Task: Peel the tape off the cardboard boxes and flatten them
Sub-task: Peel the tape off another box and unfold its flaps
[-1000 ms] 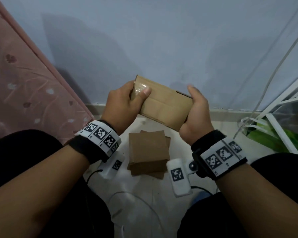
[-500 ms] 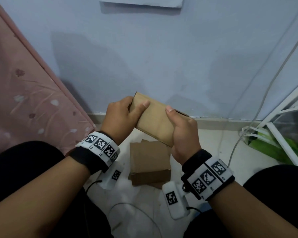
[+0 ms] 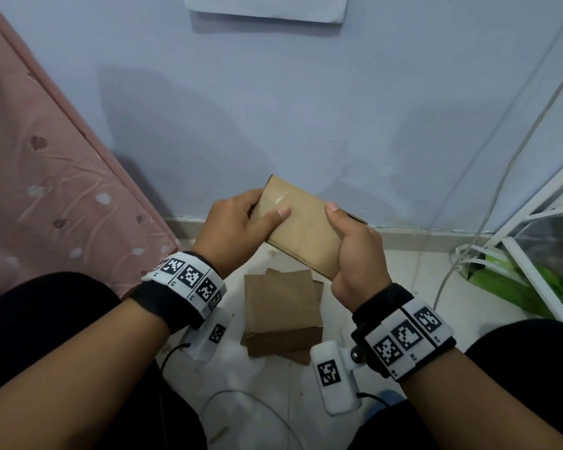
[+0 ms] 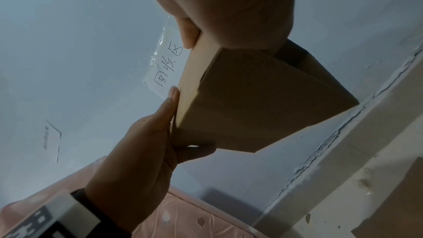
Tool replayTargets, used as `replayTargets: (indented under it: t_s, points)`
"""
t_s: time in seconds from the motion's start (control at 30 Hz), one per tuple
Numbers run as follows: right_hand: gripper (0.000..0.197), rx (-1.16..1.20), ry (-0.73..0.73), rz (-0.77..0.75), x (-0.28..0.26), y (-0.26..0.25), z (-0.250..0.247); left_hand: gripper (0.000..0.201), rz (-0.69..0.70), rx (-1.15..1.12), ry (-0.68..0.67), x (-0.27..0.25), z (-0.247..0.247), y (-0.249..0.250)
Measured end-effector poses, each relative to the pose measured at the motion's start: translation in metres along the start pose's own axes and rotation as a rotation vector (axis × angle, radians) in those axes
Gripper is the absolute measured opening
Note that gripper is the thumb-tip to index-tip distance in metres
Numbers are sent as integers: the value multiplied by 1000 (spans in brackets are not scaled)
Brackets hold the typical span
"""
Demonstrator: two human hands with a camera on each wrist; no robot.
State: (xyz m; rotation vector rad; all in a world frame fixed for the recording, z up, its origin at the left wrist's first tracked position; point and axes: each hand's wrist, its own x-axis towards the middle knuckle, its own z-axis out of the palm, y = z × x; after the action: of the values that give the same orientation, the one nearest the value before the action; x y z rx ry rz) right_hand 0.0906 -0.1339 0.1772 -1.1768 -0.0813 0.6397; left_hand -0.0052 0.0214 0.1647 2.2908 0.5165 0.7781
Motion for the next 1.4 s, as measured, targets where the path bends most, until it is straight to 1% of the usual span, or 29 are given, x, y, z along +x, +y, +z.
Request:
replayTargets:
  t_s: [0.03,0.1,0.17,0.27,0.3,0.37,0.4,0.47,0.53,0.6,0.7,0.8,0.87,0.9,0.93,1.0,1.13,1.23,1.27,1.3,1.33,1.4]
  points:
    - [27,-5,-8,8,1,0,-1,29,9,-22,5,1,-1,-1]
    - [22,-16,-24,14,2,-1,-1,42,16,-48,15,0,0,-2]
    - [19,-33,-24,24,3,-1,-2,47,-3,-41,33,1,0,-3]
    - [28,-40,-23,84,4,-3,-5,54,-56,-74,67,3,-4,-3]
    - [32,-39,-27,101,5,-5,-6,51,-41,-67,44,2,-5,-4]
    - [32,-47,-26,105,5,-9,-7,35,-1,12,-13,0,-6,1]
    - [31,-58,-24,100,5,-10,-8,35,2,34,-32,-1,-6,2]
    - [32,-75,-29,97,5,-10,-7,53,-4,4,-27,-1,-6,0]
    - [36,-82,-31,112,4,-10,-6,62,9,-26,7,-1,-6,1]
    - [38,-81,-28,122,4,-9,-7,62,-11,-16,41,-1,-6,1]
    - [34,-98,-25,108,3,-9,-7,58,-42,-16,110,0,-7,3]
    - [28,-96,-18,105,2,-9,-6,46,-57,70,36,0,-7,5]
    - [27,-96,-16,110,1,-10,-6,58,-54,62,-15,-1,-5,4]
    - [29,-98,-15,111,1,-10,-5,64,-44,32,-15,-2,-4,3]
    - [30,-98,-14,113,1,-10,-5,68,-30,13,-8,-2,-4,2]
    - [30,-94,-10,121,0,-12,-6,69,0,23,-1,-2,-4,2]
    - [32,-90,-5,120,0,-12,-6,60,7,85,45,-2,-4,2]
    - [28,-82,9,120,-1,-13,-5,47,-23,115,14,-2,-3,6]
    - [27,-86,10,119,-1,-13,-5,48,-39,113,-8,-2,-3,7]
    - [27,-95,8,118,-1,-14,-5,55,-51,85,-27,-2,-2,5]
    - [27,-105,6,117,-1,-14,-5,62,-47,49,-27,-2,-2,3]
    - [27,-110,3,116,-2,-15,-5,69,-27,-2,-13,-2,-3,1]
